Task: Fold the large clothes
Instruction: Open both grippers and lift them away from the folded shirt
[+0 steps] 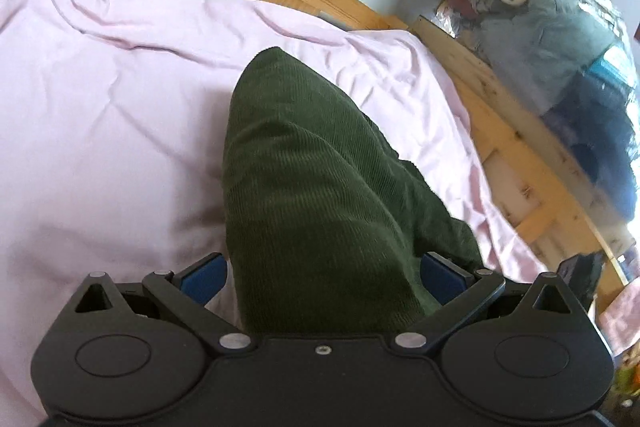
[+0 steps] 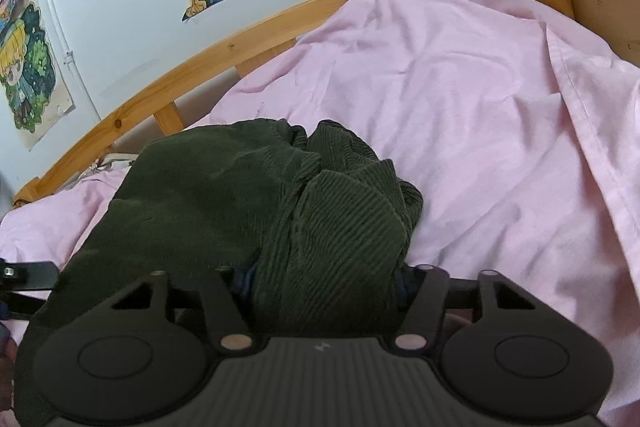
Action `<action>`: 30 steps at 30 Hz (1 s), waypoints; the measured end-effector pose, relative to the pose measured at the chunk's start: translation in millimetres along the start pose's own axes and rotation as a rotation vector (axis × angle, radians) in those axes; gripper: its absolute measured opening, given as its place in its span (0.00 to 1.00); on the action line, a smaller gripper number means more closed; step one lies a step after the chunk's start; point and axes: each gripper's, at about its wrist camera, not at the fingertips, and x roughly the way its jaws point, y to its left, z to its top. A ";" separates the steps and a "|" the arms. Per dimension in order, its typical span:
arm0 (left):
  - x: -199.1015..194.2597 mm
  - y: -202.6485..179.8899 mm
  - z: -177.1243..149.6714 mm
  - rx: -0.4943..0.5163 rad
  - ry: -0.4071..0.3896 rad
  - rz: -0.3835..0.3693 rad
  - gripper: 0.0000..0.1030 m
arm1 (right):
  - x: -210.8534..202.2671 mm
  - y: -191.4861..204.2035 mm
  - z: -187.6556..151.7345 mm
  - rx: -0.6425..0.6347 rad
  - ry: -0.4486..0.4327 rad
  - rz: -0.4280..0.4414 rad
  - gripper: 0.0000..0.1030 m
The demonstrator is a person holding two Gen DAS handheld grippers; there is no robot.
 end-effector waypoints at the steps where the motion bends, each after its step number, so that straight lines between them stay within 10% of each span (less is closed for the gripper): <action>1: 0.7 5.6 1.6 -0.029 0.014 -0.005 0.99 | 0.3 -1.7 -0.3 0.015 -0.001 0.007 0.58; 12: 56.6 50.6 -0.1 -0.308 0.252 -0.183 1.00 | 5.1 -15.9 -7.0 0.095 -0.012 0.059 0.57; 22: 46.1 9.8 -2.0 -0.160 0.193 -0.046 0.74 | -15.3 3.8 -3.5 0.053 -0.066 0.068 0.32; 30: -8.9 -5.2 16.4 -0.015 0.098 -0.054 0.70 | -13.7 60.7 22.3 -0.066 -0.178 0.179 0.31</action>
